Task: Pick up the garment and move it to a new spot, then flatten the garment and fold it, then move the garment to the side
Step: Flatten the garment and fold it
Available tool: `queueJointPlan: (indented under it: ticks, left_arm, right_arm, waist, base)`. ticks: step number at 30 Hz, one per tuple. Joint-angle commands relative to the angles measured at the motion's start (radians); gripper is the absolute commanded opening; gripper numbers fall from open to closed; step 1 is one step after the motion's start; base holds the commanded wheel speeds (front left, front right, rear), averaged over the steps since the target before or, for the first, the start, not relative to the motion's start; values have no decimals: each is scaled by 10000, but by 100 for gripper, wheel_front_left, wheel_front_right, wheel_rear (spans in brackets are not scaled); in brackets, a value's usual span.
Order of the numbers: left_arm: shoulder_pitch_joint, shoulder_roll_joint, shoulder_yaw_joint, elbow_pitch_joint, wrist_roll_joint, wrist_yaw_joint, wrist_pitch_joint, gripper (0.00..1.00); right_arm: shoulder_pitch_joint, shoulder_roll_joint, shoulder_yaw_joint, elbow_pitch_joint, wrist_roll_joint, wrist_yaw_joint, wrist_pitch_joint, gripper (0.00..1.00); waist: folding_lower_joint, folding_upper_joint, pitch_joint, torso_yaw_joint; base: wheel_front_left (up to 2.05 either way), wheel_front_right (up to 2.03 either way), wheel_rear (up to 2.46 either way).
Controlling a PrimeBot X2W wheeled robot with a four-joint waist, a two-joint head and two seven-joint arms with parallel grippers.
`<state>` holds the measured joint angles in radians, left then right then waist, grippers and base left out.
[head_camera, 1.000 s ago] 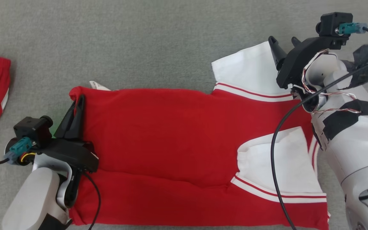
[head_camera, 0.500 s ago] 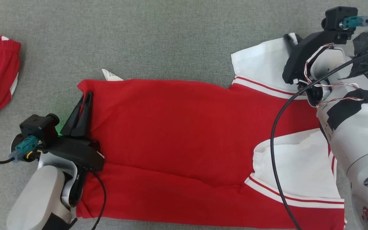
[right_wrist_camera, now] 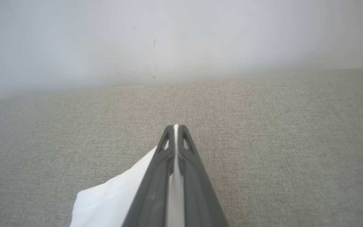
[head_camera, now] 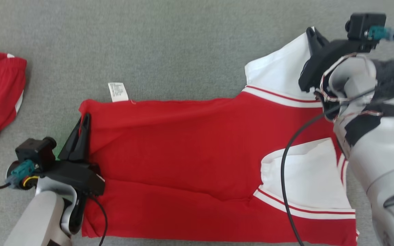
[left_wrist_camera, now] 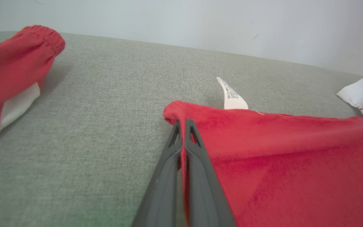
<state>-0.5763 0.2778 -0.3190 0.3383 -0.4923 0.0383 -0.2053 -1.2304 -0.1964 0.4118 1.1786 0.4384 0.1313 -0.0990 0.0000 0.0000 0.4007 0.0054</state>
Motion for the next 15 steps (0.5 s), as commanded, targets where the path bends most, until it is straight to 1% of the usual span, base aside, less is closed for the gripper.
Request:
queueJointPlan:
  ticks: [1, 4, 5, 6, 11, 15]
  left_arm:
    - [250, 60, 25, 27, -43, 71, -86, 0]
    - [512, 132, 62, -27, -82, 128, -88, 0]
    - [512, 132, 62, -27, -82, 128, -88, 0]
    - [582, 171, 82, -55, -103, 149, -90, 0]
    - [1056, 373, 222, -270, -205, 283, -60, 0]
    - [1356, 478, 261, -482, -264, 405, 6, 0]
  right_arm:
    - [426, -80, 124, -262, 301, -10, -206, 0]
    - [1054, -292, 557, -1054, 758, -10, -544, 0]
    - [1054, -292, 557, -1054, 758, -10, -544, 0]
    - [1274, -355, 676, -1354, 984, -10, -654, 0]
    - [2536, -787, 1362, -3194, 2174, -10, -879, 0]
    - [3599, -1290, 1738, -4827, 3103, -10, -961, 0]
  waist:
    - [0, 0, -390, -200]
    - [0, 0, -666, -338]
    - [0, 0, -666, -338]
    - [0, 0, -737, -390]
    - [0, 0, -1027, -692]
    - [0, 0, -1224, -829]
  base:
    - [0, 0, 0]
    - [0, 0, 0]
    - [0, 0, 0]
    - [0, 0, 0]
    - [0, 0, 0]
    - [0, 0, 0]
